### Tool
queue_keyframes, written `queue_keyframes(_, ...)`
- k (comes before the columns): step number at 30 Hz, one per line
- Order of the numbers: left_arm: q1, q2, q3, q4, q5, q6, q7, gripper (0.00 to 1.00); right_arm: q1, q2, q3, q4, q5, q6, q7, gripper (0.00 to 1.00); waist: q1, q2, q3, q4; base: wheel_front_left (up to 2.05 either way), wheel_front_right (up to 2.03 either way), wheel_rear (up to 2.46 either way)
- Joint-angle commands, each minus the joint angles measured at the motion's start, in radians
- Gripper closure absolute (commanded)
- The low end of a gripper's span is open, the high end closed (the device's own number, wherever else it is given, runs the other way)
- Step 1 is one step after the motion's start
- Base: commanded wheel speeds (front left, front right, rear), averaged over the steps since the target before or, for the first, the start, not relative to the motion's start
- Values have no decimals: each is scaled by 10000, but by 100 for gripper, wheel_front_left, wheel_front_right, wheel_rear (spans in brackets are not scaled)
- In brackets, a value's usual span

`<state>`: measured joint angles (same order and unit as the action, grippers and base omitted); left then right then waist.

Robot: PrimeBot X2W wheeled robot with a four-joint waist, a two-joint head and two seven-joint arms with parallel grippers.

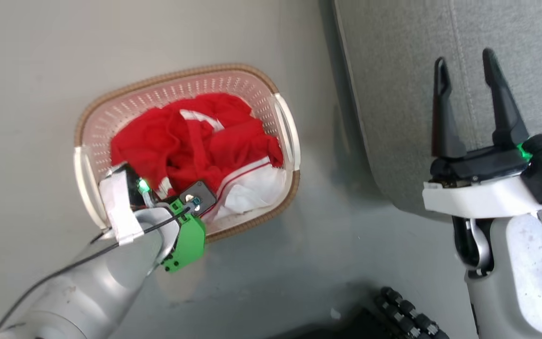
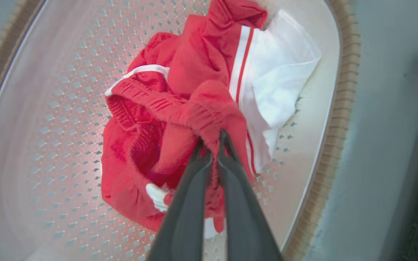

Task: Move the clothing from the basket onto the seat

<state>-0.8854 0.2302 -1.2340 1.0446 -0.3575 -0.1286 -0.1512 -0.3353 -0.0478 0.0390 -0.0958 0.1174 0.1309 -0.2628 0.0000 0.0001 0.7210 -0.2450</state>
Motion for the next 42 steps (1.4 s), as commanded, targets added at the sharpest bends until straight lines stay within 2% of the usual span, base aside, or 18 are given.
queue_keyframes(1, 314, -140, 205, 114, -294, 6, -251, 100, 305, -47, -30, 93, -85, -3, -31, 0, 0, -1, -1555, 746, 0, 0, 0)
queue_keyframes(2, 472, -235, 291, 135, -439, 45, -411, 100, 395, -43, -25, 155, -115, -3, -31, 0, 0, -1, -1805, 817, 0, 0, 0)
queue_keyframes(8, 1524, -595, 1025, -268, -1025, 960, -1117, 100, 1208, -49, 128, 531, -279, -3, -31, 0, 0, -1, -3537, 1111, 0, 0, 0)
queue_keyframes(10, 1793, -549, 1573, -1309, -1039, 1484, -1164, 100, 1517, -43, 151, 624, -307, -3, -31, 0, 0, -1, -4066, 1195, 0, 0, 0)
queue_keyframes(11, 2228, -355, 1910, -2116, -834, 1885, -1151, 100, 1722, -49, 178, 695, -318, -3, -31, 0, 0, -1, -4397, 1251, 0, 0, 0)
queue_keyframes(14, 3326, -58, 2702, -3827, -477, 2514, -1126, 100, 2239, -43, 315, 841, -383, -3, -31, 0, 0, -1, -5158, 1385, 0, 0, 0)
queue_keyframes(17, 4403, -1, 3617, -5295, -209, 2844, -1133, 100, 2753, -46, 416, 1024, -408, -3, -31, 0, 0, -1, -5961, 1490, 0, 0, 0)
queue_keyframes(23, 5989, -158, 5198, -7040, 138, 2673, -1134, 100, 3467, -45, 707, 1185, -476, -3, -31, 0, 0, -1, -6998, 1565, 0, 0, 0)
queue_keyframes(31, 6721, -713, 6722, -8176, 601, 1888, -1135, 100, 3715, -43, 951, 1365, -528, -3, -31, 0, 0, -1, -7591, 1606, 0, 0, 0)
queue_keyframes(38, 6732, -1125, 7408, -8761, 1220, 1431, -1134, 100, 3884, -43, 1186, 1472, -546, -3, -31, 0, 0, -1, -7811, 1696, 0, 0, 0)
queue_keyframes(42, 6522, -1329, 7539, -8767, 1454, 1025, -1134, 100, 3961, -43, 1270, 1484, -589, -3, -31, 0, 0, -1, -7813, 1786, 0, 0, 0)
